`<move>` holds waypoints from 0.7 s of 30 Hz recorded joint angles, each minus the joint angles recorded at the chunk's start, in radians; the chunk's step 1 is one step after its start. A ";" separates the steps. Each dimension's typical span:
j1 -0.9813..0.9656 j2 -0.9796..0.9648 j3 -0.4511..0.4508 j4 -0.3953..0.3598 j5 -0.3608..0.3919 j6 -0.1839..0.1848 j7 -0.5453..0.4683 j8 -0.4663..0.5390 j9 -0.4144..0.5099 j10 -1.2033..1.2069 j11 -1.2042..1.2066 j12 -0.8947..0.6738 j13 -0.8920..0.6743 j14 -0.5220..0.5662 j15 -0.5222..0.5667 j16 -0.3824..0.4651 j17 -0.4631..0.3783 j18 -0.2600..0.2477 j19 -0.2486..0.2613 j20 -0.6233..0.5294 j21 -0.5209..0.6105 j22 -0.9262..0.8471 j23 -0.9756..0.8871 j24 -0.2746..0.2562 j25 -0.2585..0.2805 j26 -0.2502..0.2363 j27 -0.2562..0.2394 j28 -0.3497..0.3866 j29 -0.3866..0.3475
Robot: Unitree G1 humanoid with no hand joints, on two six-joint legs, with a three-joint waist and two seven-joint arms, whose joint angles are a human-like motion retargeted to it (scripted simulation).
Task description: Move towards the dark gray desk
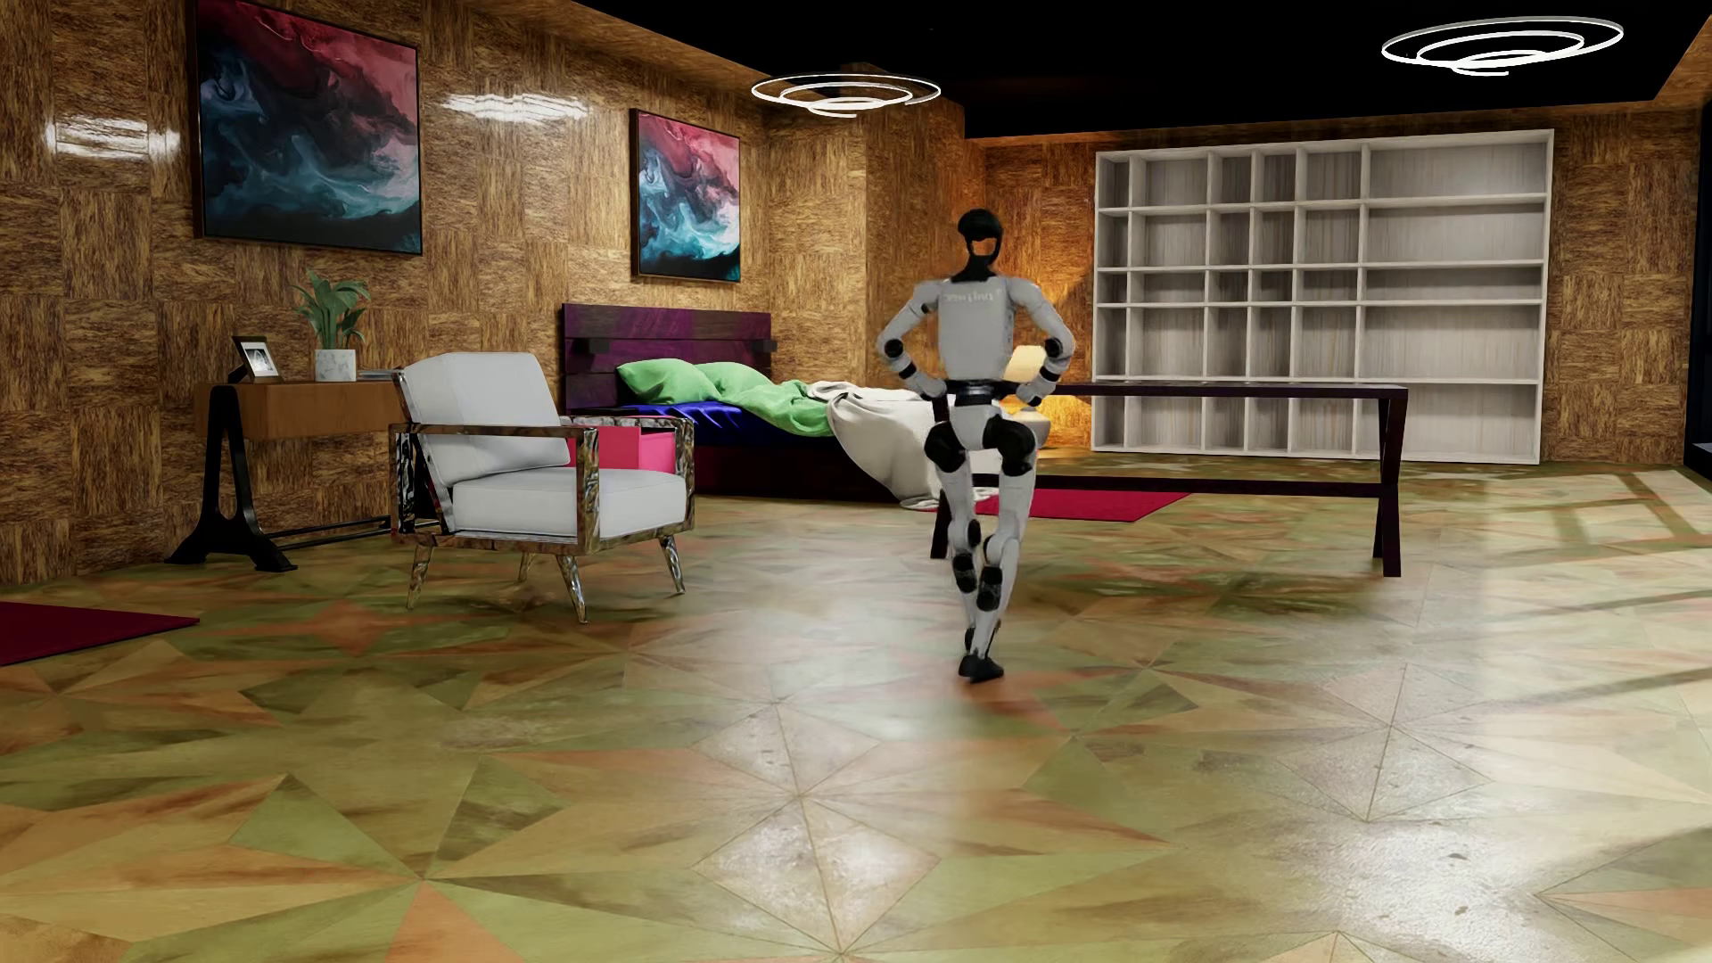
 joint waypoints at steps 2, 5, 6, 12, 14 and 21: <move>0.009 0.065 0.002 -0.022 -0.019 -0.023 0.002 0.015 -0.006 0.101 0.012 -0.002 0.016 0.106 0.015 -0.029 -0.003 0.065 0.007 0.017 -0.021 -0.020 0.003 0.002 0.010 -0.006 -0.001 0.000 0.000; 0.074 0.095 0.003 -0.064 -0.081 -0.075 0.042 0.032 -0.023 0.168 0.111 0.010 -0.001 0.045 0.182 -0.065 -0.002 0.141 0.040 0.040 -0.027 -0.032 0.031 -0.010 -0.024 -0.025 -0.021 0.000 0.000; 0.113 0.074 0.004 -0.080 -0.108 -0.094 0.064 0.041 -0.029 0.147 0.178 0.015 -0.019 0.026 0.267 -0.071 -0.011 0.149 0.058 0.040 0.000 -0.020 0.054 -0.012 -0.024 -0.025 -0.029 0.000 0.000; 0.227 -0.328 0.008 -0.173 -0.292 -0.181 0.179 0.055 -0.023 0.215 0.869 0.010 -0.132 -0.150 0.384 -0.112 -0.121 0.193 0.157 0.009 0.183 0.007 0.053 -0.040 0.069 -0.039 0.015 0.000 0.002; 0.286 -0.431 0.005 -0.198 -0.292 -0.193 0.196 0.085 -0.016 0.228 0.879 0.001 -0.128 -0.199 0.266 -0.103 -0.120 0.203 0.144 -0.011 0.158 0.012 0.027 -0.051 0.049 -0.026 0.031 0.000 0.000; 0.491 -0.593 -0.028 -0.236 -0.225 -0.184 0.174 0.013 -0.009 0.156 0.202 -0.003 -0.056 -0.278 0.247 -0.083 -0.128 0.212 0.079 -0.080 0.063 0.045 0.003 -0.075 -0.014 0.001 0.039 0.000 0.005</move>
